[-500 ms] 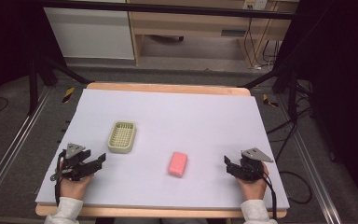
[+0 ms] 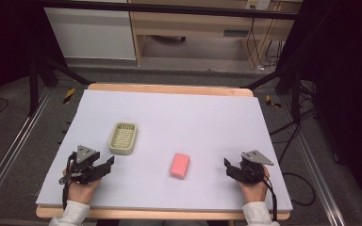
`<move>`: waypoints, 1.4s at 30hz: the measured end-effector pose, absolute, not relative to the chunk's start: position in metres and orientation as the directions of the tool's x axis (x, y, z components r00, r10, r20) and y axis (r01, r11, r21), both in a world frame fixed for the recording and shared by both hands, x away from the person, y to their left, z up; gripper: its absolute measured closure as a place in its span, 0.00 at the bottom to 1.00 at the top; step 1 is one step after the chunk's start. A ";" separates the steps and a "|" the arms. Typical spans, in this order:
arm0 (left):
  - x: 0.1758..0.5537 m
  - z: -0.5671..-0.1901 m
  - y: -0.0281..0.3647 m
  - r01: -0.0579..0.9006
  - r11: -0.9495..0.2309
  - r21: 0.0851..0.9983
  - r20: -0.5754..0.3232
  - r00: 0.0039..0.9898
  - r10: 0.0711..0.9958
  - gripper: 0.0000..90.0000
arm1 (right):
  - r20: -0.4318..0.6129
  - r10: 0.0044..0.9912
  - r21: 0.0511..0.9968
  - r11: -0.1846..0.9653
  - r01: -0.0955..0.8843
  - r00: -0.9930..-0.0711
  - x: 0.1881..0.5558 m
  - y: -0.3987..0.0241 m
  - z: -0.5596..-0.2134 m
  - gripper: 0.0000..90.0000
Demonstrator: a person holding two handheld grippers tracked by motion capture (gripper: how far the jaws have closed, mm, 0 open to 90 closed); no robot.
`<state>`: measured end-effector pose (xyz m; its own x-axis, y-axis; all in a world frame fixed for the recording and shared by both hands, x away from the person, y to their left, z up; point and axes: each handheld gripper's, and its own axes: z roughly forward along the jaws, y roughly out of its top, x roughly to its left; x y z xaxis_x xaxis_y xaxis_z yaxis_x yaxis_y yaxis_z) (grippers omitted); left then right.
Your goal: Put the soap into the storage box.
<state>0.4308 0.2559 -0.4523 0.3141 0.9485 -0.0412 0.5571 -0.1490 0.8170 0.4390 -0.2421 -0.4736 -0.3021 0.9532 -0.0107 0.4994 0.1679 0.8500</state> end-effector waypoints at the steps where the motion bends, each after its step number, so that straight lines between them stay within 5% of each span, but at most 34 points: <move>1: 0.430 -0.452 0.254 0.553 -0.150 0.820 -0.038 0.314 0.949 0.44 | -0.014 0.953 0.850 0.171 0.498 -0.302 0.439 -0.243 -0.474 0.28; 42: 0.447 -0.421 0.182 0.480 -0.210 0.852 -0.022 0.433 0.901 0.42 | -0.013 0.958 0.840 0.167 0.516 -0.287 0.444 -0.242 -0.473 0.31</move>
<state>0.4468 0.1824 -0.4215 0.4335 0.9009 -0.0222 0.4802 -0.2100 0.8516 0.4438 -0.2422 -0.4728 -0.2871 0.9578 -0.0134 0.5164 0.1666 0.8400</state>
